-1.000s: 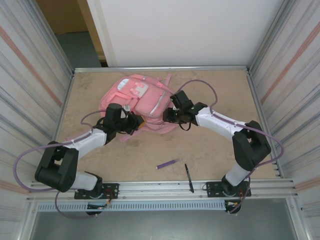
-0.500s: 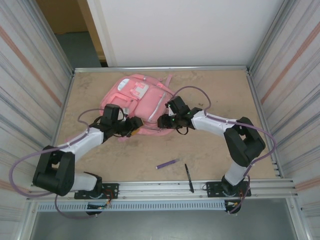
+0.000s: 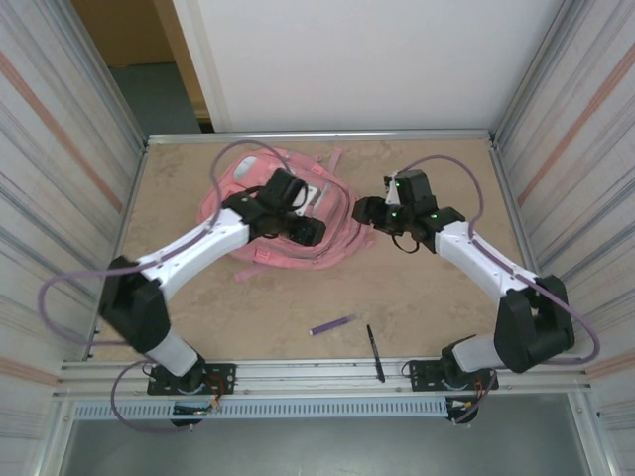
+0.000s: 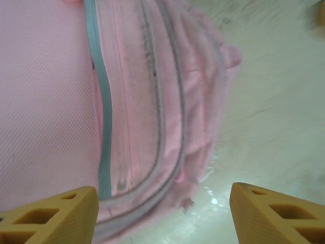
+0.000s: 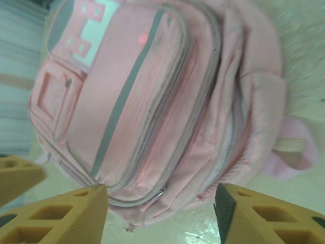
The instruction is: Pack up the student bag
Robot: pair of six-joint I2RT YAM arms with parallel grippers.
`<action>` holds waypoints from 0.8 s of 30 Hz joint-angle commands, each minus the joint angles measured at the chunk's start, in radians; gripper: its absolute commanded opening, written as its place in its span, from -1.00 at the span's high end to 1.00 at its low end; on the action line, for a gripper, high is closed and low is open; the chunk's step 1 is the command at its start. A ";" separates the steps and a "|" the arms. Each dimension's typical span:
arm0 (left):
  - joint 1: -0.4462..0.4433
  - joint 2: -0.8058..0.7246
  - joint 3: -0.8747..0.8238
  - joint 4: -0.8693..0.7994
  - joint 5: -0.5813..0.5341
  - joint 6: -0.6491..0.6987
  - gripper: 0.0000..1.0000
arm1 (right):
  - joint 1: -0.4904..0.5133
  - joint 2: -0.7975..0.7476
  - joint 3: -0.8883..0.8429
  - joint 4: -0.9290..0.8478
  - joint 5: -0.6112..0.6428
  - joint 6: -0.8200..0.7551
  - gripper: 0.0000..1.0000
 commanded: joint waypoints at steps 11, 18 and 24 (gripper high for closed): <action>-0.040 0.294 0.186 -0.134 -0.369 -0.008 -0.09 | -0.034 -0.035 -0.082 -0.064 -0.093 -0.057 -0.16; -0.057 0.331 0.213 -0.105 -0.164 0.074 -0.45 | -0.034 0.098 -0.031 -0.076 -0.191 -0.022 -0.18; -0.060 0.372 0.210 -0.089 -0.299 0.011 -0.15 | -0.028 0.106 -0.029 -0.049 -0.188 -0.009 -0.15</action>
